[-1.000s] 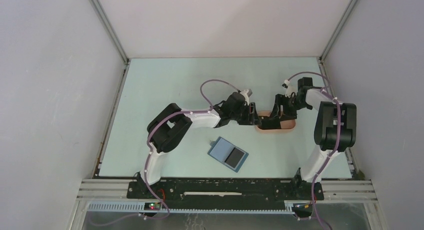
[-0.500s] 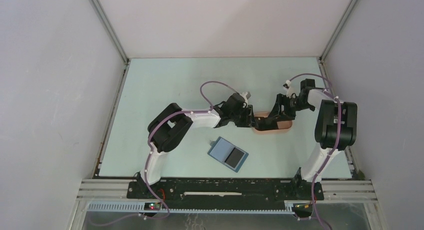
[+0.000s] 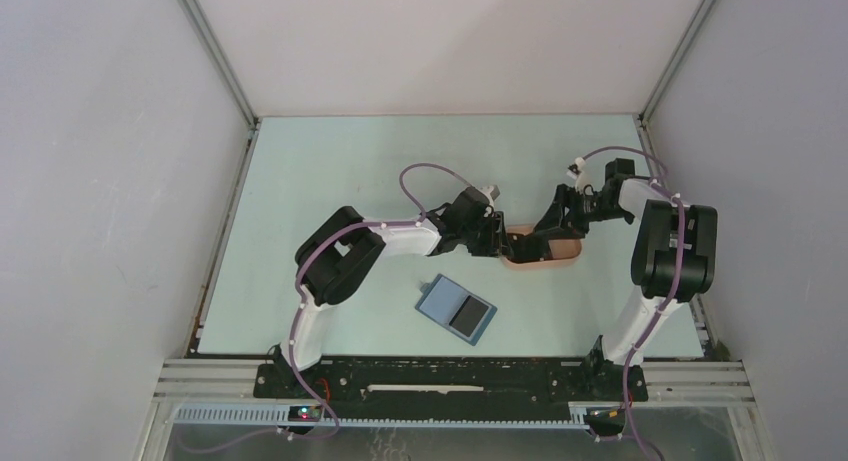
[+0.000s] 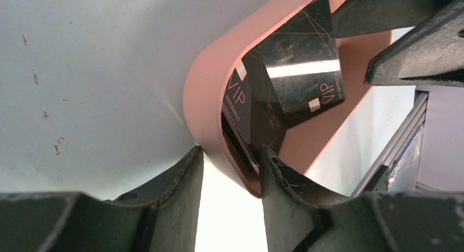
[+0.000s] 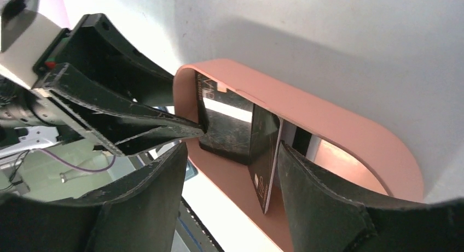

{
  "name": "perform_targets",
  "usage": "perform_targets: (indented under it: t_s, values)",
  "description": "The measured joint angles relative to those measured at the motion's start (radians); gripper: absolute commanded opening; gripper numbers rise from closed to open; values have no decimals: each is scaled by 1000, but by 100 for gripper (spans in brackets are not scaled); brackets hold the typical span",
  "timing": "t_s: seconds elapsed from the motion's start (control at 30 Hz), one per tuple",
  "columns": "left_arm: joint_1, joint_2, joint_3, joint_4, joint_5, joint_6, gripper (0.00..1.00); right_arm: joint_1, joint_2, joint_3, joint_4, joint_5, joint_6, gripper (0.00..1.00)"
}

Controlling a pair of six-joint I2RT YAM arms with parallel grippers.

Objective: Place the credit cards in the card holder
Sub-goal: Pick up the credit card from the storage box.

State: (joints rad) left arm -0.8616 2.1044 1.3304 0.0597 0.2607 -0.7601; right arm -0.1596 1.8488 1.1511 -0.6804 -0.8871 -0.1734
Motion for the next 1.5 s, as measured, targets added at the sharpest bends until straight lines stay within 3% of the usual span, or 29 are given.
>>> perform_targets:
  t_s: [0.2, 0.4, 0.73, 0.97, 1.5]
  values:
    - [-5, 1, 0, 18, 0, 0, 46, 17, 11, -4, -52, -103, 1, 62]
    - [-7, 2, 0, 34, 1, 0, 46, 25, 18, -5, -71, -109, 5, 52]
    - [-7, 2, 0, 35, 5, 0, 46, 52, 6, -14, -50, 99, 19, 65]
    - [-7, 3, 1, 38, 7, -1, 41, 99, -26, -26, -11, 213, 35, 67]
    - [-3, 18, 19, 47, 20, -11, 38, 103, 47, 2, -34, 101, 70, 63]
